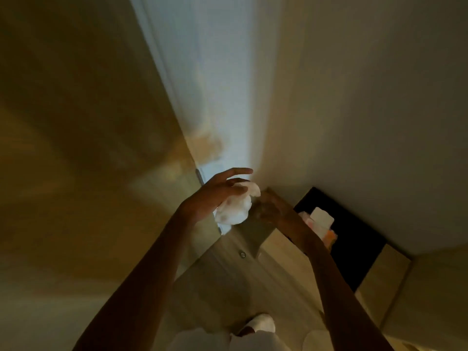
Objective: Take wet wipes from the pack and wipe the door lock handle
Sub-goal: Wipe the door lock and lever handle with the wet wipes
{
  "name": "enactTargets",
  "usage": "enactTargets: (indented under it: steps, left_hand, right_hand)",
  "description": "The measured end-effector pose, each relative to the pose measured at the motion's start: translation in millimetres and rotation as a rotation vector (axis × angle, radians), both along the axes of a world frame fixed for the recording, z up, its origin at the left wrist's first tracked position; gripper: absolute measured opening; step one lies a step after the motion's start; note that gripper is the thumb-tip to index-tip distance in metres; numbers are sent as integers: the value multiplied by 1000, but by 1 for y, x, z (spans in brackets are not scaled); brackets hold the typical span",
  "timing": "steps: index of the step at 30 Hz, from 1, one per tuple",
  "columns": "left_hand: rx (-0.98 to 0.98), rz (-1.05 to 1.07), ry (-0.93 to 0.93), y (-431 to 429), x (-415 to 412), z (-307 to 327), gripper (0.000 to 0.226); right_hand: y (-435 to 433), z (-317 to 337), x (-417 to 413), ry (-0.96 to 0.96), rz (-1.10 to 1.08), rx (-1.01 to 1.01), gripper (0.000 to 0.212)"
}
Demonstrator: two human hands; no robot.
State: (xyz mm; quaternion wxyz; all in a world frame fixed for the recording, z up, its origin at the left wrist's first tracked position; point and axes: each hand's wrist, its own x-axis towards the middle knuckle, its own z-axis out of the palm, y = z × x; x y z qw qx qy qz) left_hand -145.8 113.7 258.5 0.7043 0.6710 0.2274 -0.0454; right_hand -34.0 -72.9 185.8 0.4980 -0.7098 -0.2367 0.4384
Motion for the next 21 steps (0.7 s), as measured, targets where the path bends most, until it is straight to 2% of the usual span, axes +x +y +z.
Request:
enactTargets:
  steps: [3,6,9,12,16,21]
  left_hand:
    - [-72,119,-76,10,-58,20,41]
    - [-107,239,-131,13,-122,31,43]
    - [-47,443,-150,11,-191,44,40]
    - [89,734,-150,4,-260,59,34]
    - [176,1095,-153,-10,-342,67,31]
    - [228,1377,-178,-38,-417,68,28]
  right_hand:
    - [39,35,-44,11,86,41,54]
    - [74,59,-90,-115,219,87,37]
    - [98,70,-137,-177,296,96,23]
    - [110,81,-187,-35,343,136,7]
    - [118,93,-252,145,400,198,13]
    - [138,101,-319,337,537,255,21]
